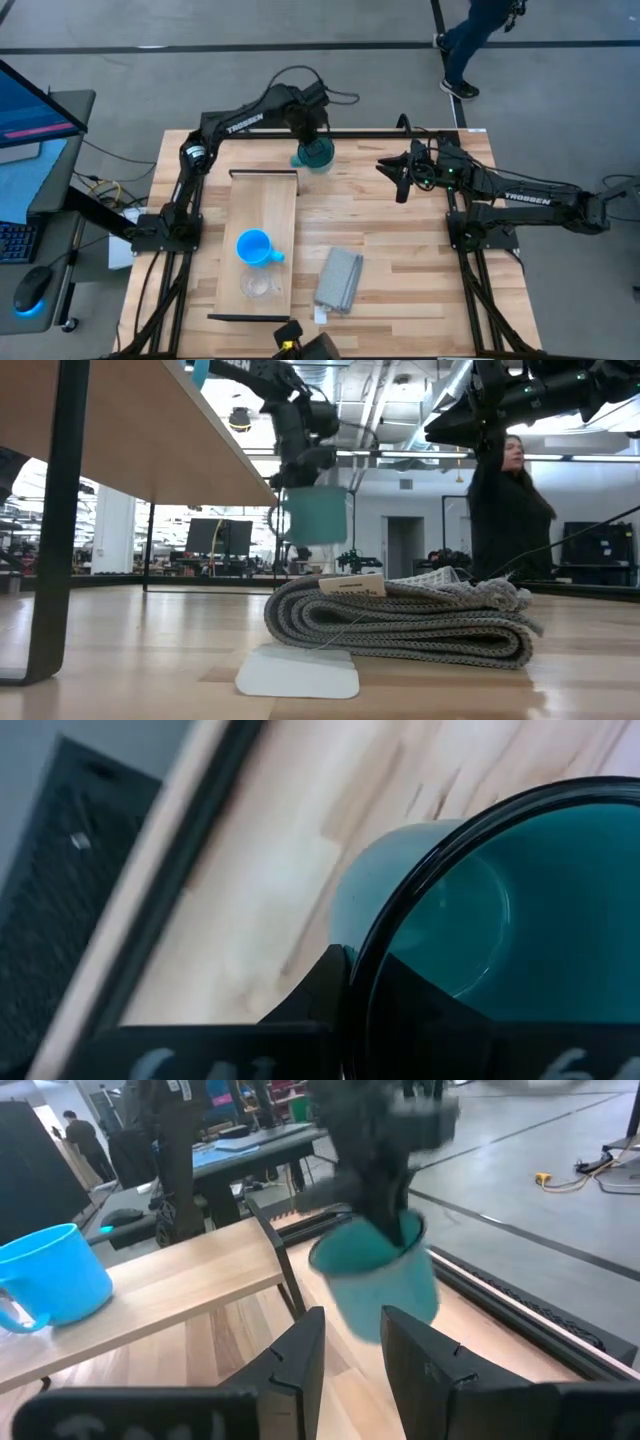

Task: Stack small to large cups/mugs on shelf
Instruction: Put the blue mug on the shelf

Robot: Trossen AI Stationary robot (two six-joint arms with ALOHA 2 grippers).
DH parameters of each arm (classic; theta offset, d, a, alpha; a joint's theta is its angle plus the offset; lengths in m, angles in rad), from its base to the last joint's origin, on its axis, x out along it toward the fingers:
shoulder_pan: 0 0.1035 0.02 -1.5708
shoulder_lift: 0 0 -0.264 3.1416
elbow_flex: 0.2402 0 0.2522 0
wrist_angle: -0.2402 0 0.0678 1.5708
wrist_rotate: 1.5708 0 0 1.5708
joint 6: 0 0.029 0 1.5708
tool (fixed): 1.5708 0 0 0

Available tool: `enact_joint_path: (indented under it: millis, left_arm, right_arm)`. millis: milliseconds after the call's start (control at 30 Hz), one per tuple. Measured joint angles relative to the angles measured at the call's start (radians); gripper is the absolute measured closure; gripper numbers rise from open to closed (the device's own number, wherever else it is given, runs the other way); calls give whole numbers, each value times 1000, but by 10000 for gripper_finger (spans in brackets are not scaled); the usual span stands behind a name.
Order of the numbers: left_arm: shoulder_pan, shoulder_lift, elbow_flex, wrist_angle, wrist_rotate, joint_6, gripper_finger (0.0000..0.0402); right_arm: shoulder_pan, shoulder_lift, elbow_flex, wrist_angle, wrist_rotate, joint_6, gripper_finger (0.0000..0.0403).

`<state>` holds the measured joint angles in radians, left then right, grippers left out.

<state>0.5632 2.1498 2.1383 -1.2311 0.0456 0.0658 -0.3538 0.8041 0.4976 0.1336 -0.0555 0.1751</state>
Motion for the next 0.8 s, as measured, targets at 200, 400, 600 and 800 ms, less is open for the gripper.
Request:
enact_joint_path:
  millis: [200,400,600,800]
  left_arm:
    - [37,-2,202,-78,31,-1,390]
    - [80,-83,197,-183,80,-78,390]
    - [82,-178,197,-217,71,-163,390]
    - [64,-297,197,-220,89,-289,390]
  right_arm:
    - [0,0,0,0,0,0,280]
    - [0,0,0,0,0,-1,280]
    - [-2,0,0,0,0,-27,280]
    - [-2,0,0,-7,0,-26,280]
